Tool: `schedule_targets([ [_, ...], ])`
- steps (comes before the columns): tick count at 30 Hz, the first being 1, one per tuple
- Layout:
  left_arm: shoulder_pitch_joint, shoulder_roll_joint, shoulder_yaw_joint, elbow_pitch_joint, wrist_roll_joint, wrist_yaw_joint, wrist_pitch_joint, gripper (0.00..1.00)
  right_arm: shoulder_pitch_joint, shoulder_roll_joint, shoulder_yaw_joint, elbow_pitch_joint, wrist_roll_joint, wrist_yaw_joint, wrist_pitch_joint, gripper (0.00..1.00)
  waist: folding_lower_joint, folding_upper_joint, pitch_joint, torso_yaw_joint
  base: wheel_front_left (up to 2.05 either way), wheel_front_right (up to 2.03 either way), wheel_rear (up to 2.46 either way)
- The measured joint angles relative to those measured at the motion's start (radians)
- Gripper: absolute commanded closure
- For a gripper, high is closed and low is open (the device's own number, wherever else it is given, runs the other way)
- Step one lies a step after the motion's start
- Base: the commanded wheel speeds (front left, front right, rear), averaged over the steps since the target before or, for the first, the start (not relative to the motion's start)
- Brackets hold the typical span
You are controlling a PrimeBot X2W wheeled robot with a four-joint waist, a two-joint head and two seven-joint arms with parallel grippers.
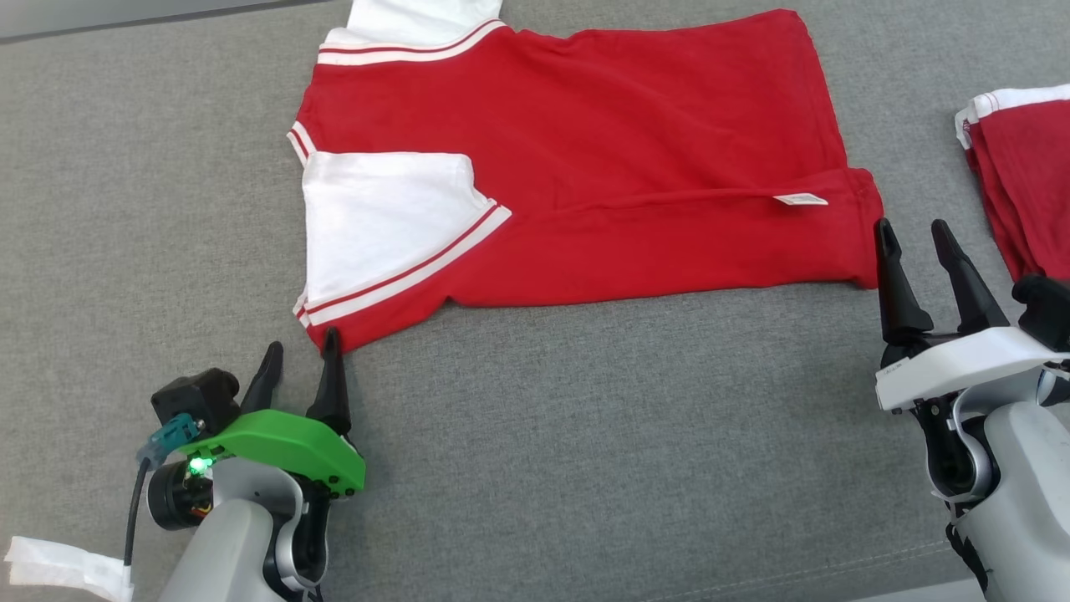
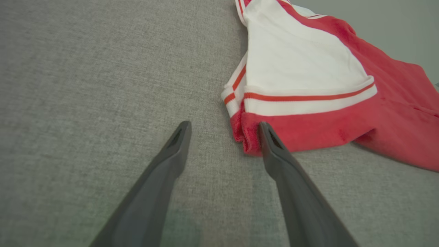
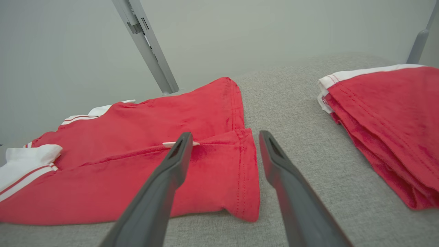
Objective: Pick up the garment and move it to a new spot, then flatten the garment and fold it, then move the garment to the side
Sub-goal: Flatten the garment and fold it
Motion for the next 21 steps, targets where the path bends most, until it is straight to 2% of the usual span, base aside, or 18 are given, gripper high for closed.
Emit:
schedule_targets([
  [2,-0.018,0.001,0.001,0.023,0.0,-0.001,0.0,0.0,0.0,0.0,0.004,0.0,0.0,0.0,0.0,0.0,0.0,0.0,0.004,-0.007,0.0,0.0,0.0],
  [4,-0.033,0.002,-0.005,0.042,0.0,-0.013,0.006,0.32,0.0,0.0,0.006,0.001,0.001,0.0,0.0,0.0,0.0,0.0,0.007,-0.011,0.0,0.0,0.0],
  [6,-0.051,0.011,-0.024,0.064,0.009,-0.033,0.007,0.69,0.0,-0.001,0.005,0.003,0.002,0.0,0.0,0.0,0.0,0.0,0.009,-0.013,0.0,0.0,0.0],
  [7,-0.057,0.013,-0.03,0.073,0.014,-0.04,0.007,1.0,0.0,-0.003,0.004,0.006,0.003,0.0,0.0,0.0,0.0,0.0,0.009,-0.012,0.0,0.0,0.0],
  [12,-0.067,-0.001,-0.042,0.102,0.004,-0.074,0.004,1.0,0.003,-0.004,0.012,0.029,0.016,0.0,0.0,0.0,0.0,0.0,0.005,-0.004,0.0,0.0,0.0],
  [21,-0.052,0.0,-0.05,0.037,-0.007,-0.082,0.003,1.0,-0.032,-0.007,0.063,0.208,0.133,0.0,0.0,0.0,0.0,0.0,0.006,0.034,0.0,0.0,0.0],
])
